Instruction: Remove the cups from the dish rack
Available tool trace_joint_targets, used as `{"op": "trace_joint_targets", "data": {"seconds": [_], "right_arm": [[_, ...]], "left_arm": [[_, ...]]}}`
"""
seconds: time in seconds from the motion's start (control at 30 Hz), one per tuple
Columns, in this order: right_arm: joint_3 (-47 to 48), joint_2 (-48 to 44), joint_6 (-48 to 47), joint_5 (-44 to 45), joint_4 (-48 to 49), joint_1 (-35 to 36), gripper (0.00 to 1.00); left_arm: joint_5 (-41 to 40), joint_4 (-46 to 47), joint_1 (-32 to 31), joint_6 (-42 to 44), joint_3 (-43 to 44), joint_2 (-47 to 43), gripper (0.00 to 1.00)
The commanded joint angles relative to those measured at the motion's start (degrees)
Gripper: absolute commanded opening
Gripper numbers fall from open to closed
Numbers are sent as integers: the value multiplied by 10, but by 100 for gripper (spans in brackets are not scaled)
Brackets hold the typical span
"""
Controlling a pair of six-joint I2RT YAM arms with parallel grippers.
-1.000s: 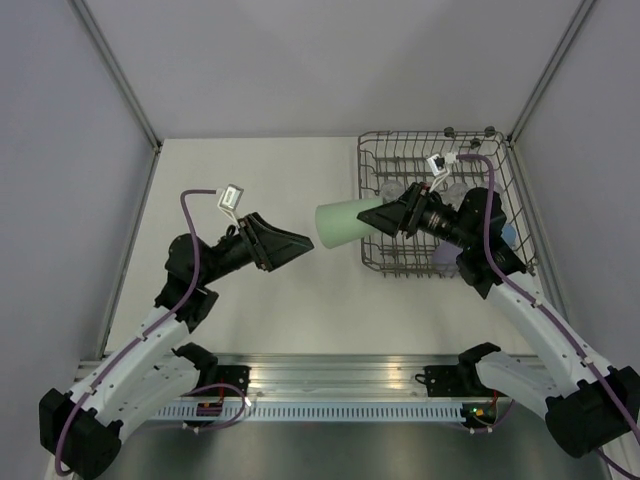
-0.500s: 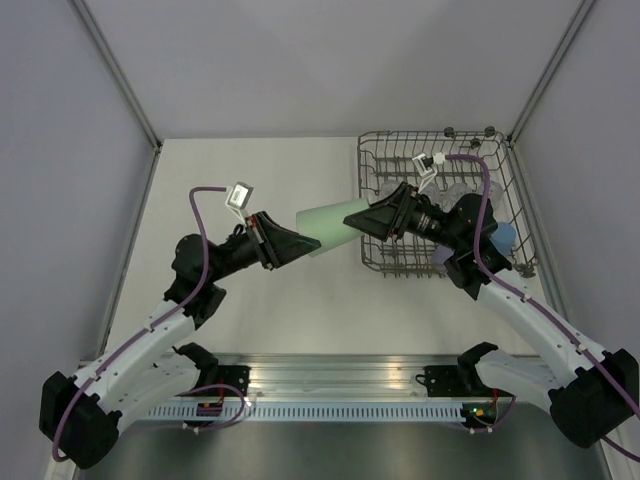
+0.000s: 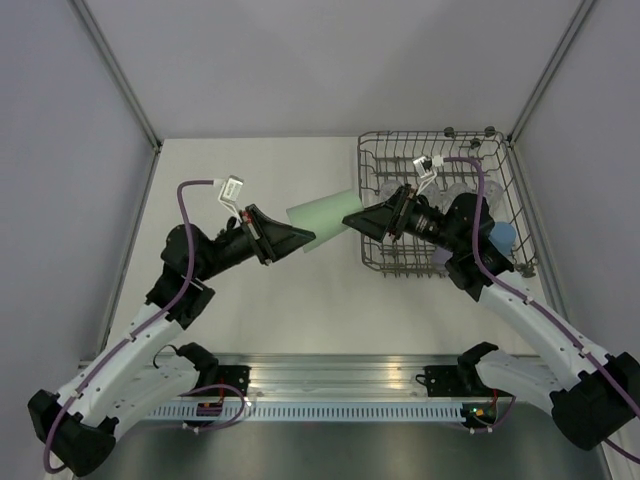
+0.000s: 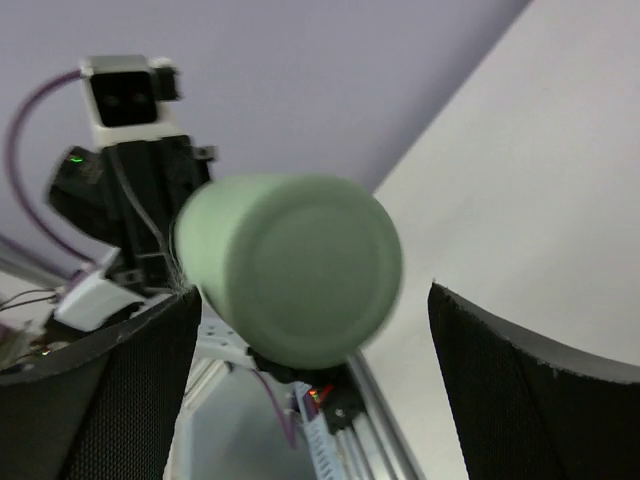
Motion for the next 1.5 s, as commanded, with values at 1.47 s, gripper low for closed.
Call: {"op": "trace_joint_targets", "data": {"seconds": [1.47], "right_arm": [[190,-152,-404,382,-631,-2,98]], "left_arm": [[-327,-966,239,545,869,766,4]]}}
